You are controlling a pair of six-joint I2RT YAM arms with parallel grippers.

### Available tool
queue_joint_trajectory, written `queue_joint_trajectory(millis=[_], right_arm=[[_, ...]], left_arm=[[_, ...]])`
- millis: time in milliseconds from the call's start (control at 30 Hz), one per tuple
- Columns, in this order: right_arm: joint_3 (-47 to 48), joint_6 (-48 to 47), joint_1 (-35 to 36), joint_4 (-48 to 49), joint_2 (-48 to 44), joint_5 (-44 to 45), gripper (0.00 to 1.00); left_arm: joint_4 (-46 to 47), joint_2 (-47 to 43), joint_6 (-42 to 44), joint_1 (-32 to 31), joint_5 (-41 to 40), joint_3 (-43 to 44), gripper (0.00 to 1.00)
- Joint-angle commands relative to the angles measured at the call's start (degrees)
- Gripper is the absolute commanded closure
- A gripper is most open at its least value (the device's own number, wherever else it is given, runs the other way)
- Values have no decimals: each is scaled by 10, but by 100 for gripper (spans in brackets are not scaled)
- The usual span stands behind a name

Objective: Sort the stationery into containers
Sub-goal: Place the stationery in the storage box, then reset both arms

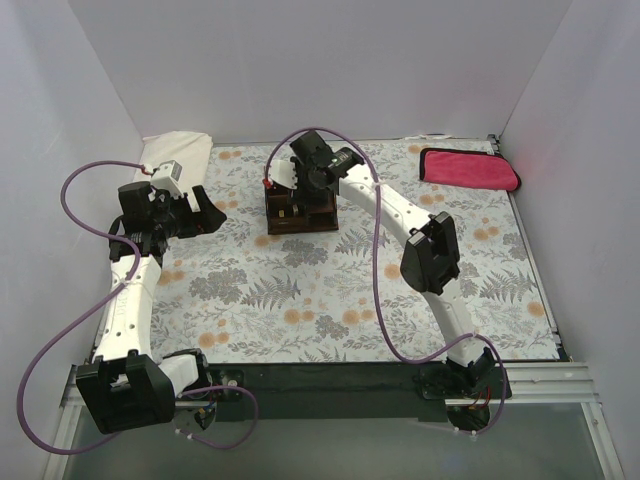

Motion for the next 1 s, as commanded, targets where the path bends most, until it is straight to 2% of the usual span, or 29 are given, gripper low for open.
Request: queue_joint_trajectory(millis=[0, 100, 300, 367, 467, 600, 633, 700, 733, 767, 800, 833, 967], right_arm=[[18, 19, -2, 25, -33, 8, 2], [59, 38, -8, 49, -28, 28, 2], [46, 44, -15, 145, -76, 40, 2], [48, 75, -29, 186, -95, 42, 2], [40, 168, -63, 196, -134, 31, 2], [-85, 297, -132, 184, -228, -46, 2], [-130, 366, -175, 175, -241, -64, 2], [-164, 457, -234, 145, -266, -130, 2], [-191, 522, -285, 143, -274, -132, 2], [-247, 527, -297, 145, -287, -110, 2], [-276, 534, -312, 150, -310, -28, 2], [-298, 552, -322, 150, -319, 6, 2], [-368, 598, -364, 156, -366, 41, 2]], left_arm=[[4, -9, 1, 2, 9, -4, 21], [4, -8, -1, 2, 13, -5, 21], [4, -6, 0, 2, 9, 4, 21], [9, -5, 6, 2, 1, 13, 21], [18, 8, 23, 2, -15, 31, 21], [29, 31, 30, 2, -17, 56, 21], [32, 36, 25, 2, -21, 56, 21], [50, 38, 11, 1, -41, 53, 20], [56, 41, -2, 2, -68, 52, 18], [70, 45, -7, 2, -81, 50, 17], [77, 48, -12, 1, -94, 48, 16], [85, 52, -16, 1, -117, 48, 16], [101, 97, -9, 2, -118, 73, 16]])
